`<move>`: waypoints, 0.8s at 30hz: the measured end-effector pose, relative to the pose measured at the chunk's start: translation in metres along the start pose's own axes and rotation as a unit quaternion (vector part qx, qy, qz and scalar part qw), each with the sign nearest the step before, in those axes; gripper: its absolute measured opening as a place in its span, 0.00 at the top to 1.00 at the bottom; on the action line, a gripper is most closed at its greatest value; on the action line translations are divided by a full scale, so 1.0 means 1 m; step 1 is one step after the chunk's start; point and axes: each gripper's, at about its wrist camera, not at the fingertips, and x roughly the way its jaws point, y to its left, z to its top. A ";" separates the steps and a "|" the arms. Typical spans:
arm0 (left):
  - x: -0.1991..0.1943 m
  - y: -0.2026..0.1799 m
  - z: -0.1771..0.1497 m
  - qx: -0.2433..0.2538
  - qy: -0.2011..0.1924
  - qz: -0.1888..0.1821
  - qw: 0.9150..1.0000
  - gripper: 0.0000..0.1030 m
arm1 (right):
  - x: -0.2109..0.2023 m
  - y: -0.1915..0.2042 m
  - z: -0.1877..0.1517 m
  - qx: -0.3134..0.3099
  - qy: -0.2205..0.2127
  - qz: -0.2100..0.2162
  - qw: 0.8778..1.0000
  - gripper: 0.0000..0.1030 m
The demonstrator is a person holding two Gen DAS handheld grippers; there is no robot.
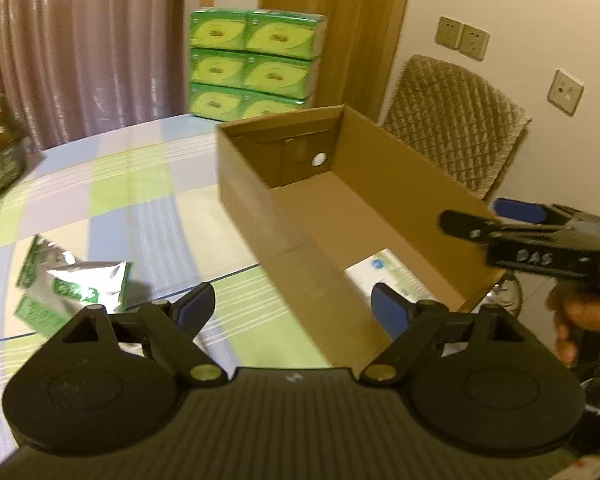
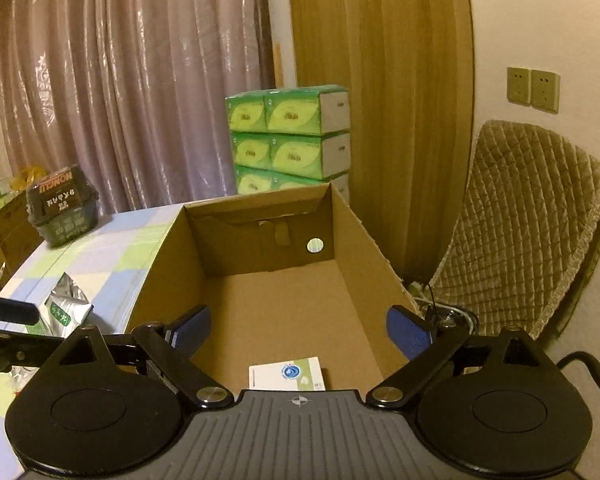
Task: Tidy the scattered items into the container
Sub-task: 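Carry both items to the cardboard box and open both grippers to drop them, then move both grippers back toward the remaining items on the table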
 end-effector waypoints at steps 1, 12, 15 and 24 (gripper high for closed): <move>-0.003 0.003 -0.003 -0.001 0.000 0.007 1.000 0.20 | -0.003 0.001 -0.002 0.002 0.000 0.000 1.000 0.11; -0.044 0.033 -0.033 -0.022 -0.008 0.059 0.998 0.09 | -0.033 0.031 -0.016 0.007 0.005 0.024 1.000 0.11; -0.056 0.039 -0.044 -0.019 -0.009 0.074 0.997 0.02 | -0.042 0.043 -0.017 0.001 0.001 0.034 0.999 0.11; -0.091 0.064 -0.079 -0.032 -0.009 0.118 0.993 0.01 | -0.069 0.087 -0.028 -0.049 -0.024 0.082 0.995 0.09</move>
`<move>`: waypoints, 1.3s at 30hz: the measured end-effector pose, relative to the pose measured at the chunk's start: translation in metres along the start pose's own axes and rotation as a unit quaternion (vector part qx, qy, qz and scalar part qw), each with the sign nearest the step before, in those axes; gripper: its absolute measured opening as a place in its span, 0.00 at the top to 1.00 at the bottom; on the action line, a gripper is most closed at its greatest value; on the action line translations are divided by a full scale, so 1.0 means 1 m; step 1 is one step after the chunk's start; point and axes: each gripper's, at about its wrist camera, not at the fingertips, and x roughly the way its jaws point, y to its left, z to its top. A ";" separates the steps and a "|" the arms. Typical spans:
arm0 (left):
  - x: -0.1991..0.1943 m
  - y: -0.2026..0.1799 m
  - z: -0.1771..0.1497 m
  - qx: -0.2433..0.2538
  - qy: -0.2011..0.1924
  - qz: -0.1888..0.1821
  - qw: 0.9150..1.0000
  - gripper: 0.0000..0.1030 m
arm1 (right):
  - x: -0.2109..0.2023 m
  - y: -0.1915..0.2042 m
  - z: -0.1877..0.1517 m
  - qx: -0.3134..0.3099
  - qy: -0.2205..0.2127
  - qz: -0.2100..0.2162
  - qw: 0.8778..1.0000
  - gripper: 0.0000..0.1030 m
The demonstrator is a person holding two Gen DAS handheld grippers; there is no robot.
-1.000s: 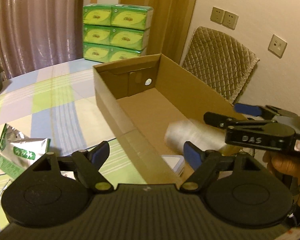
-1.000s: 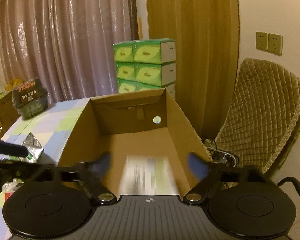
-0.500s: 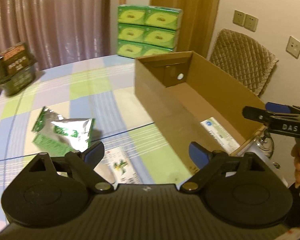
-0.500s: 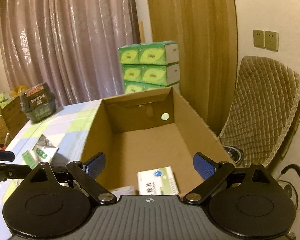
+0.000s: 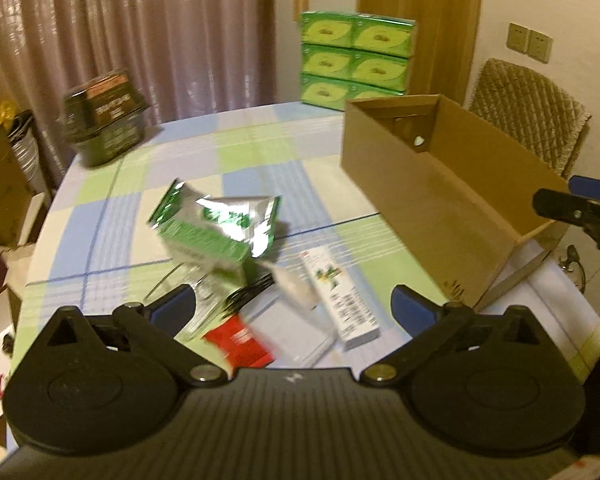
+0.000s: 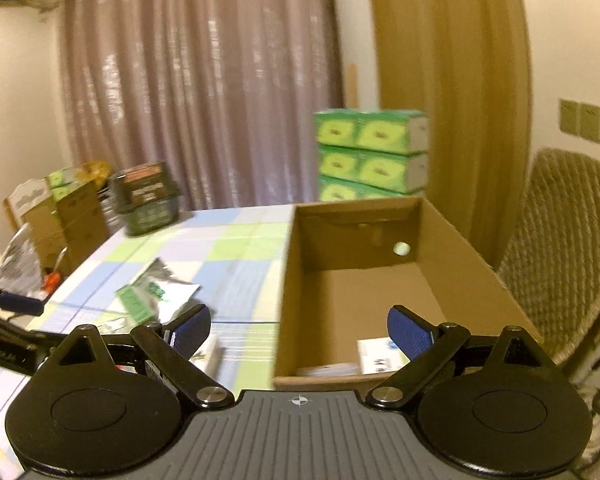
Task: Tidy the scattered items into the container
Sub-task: 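Move both grippers back toward the remaining items on the table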
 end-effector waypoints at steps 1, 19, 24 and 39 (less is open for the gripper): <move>-0.002 0.005 -0.003 -0.003 0.001 0.003 1.000 0.01 | -0.001 0.006 -0.001 -0.007 -0.001 0.005 1.000 0.09; -0.026 0.063 -0.042 -0.030 0.015 0.041 0.999 0.01 | 0.013 0.092 -0.045 -0.091 0.023 0.090 0.992 0.08; -0.020 0.071 -0.047 -0.027 0.024 0.040 0.999 0.01 | 0.029 0.101 -0.054 -0.098 0.049 0.088 0.990 0.08; 0.015 0.078 -0.043 -0.002 0.040 0.027 0.999 0.01 | 0.081 0.113 -0.066 -0.103 0.103 0.064 0.987 0.08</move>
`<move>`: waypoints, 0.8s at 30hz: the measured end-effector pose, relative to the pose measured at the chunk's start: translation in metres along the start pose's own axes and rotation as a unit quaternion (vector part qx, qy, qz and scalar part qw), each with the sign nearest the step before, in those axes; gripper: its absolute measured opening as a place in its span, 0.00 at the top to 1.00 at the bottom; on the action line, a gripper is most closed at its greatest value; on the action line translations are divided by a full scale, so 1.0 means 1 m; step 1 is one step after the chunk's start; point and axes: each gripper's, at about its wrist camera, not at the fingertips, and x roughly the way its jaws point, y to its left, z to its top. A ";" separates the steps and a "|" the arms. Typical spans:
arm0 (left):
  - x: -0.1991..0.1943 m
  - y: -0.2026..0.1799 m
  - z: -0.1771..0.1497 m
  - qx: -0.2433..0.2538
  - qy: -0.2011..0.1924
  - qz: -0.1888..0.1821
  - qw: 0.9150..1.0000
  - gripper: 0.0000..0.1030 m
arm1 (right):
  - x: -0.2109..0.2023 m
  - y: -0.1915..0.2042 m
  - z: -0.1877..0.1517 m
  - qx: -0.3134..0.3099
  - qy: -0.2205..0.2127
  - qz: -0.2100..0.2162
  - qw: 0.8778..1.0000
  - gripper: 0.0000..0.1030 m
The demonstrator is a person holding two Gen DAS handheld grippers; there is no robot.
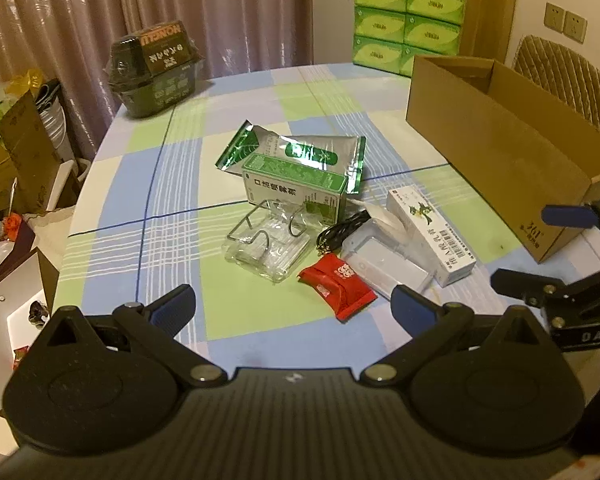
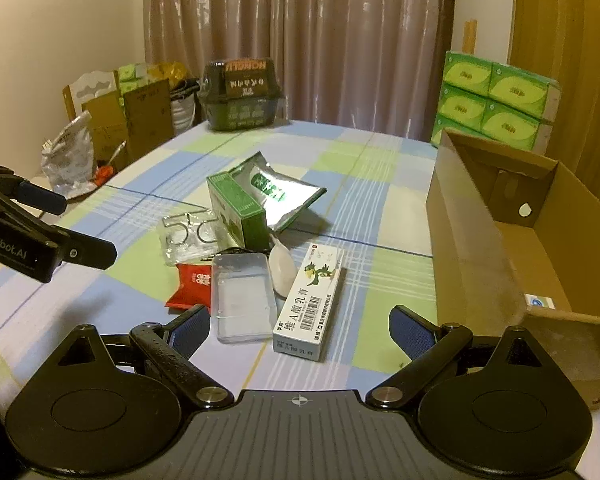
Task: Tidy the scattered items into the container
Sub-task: 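Move both grippers back toward the remaining items on the table, then grasp the clear plastic tray with the left gripper while the right grasps the ointment box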
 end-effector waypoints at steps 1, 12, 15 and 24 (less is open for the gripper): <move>0.003 -0.001 0.000 0.004 0.003 0.000 1.000 0.01 | 0.005 0.000 0.000 -0.001 0.003 -0.002 1.000 0.08; 0.036 -0.001 0.000 0.015 0.020 -0.016 1.000 0.01 | 0.056 -0.012 0.001 0.004 0.043 -0.009 0.999 0.32; 0.043 0.000 0.000 0.013 0.021 -0.020 0.999 0.01 | 0.068 -0.017 0.002 0.010 0.053 -0.011 0.999 0.38; 0.061 -0.005 0.000 0.008 0.026 -0.036 0.999 0.01 | 0.091 -0.024 0.009 0.019 0.066 -0.007 0.998 0.43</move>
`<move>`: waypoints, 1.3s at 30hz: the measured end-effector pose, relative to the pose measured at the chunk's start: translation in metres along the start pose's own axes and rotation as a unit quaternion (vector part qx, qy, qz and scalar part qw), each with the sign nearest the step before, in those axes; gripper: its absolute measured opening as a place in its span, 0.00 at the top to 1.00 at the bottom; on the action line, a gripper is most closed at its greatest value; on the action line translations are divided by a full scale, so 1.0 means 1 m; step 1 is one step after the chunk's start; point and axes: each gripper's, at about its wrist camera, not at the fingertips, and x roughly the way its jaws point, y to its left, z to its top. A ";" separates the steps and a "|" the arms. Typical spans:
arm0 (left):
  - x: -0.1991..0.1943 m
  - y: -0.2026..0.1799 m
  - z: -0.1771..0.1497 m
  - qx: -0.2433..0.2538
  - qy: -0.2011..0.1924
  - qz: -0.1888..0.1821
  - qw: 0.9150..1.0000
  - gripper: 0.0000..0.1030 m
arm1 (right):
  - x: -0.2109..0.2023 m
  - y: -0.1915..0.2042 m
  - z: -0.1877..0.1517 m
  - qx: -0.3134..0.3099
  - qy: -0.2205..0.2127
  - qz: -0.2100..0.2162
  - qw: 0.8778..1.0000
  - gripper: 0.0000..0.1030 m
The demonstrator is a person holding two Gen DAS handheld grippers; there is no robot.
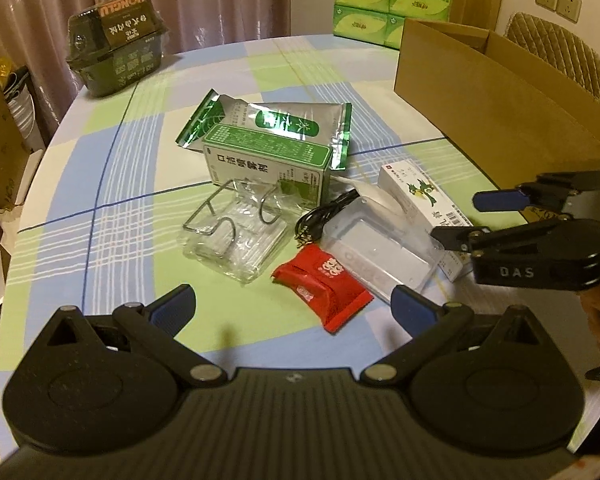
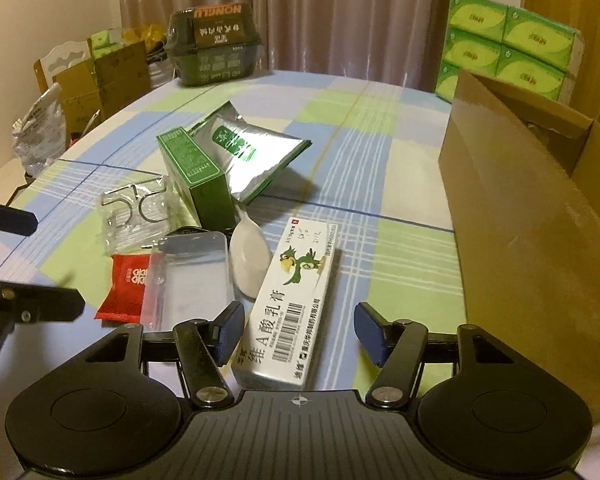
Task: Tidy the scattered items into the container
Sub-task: 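Grasp the clear plastic tray with the left gripper while the right grasps the ointment box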
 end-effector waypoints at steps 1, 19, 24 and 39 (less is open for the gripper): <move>0.002 0.000 0.000 0.000 0.000 -0.001 1.000 0.01 | 0.002 0.000 0.001 -0.002 0.002 0.000 1.000 0.43; 0.006 0.011 -0.006 -0.015 0.007 0.009 1.000 0.01 | -0.004 0.019 -0.009 0.013 0.021 0.040 0.999 0.65; 0.003 0.013 -0.009 -0.025 0.010 0.004 1.000 0.01 | -0.007 0.023 -0.010 0.028 0.028 0.071 0.997 0.65; 0.029 -0.023 0.003 -0.007 0.033 -0.043 0.999 0.03 | -0.020 -0.005 -0.018 0.038 0.015 0.029 0.999 0.65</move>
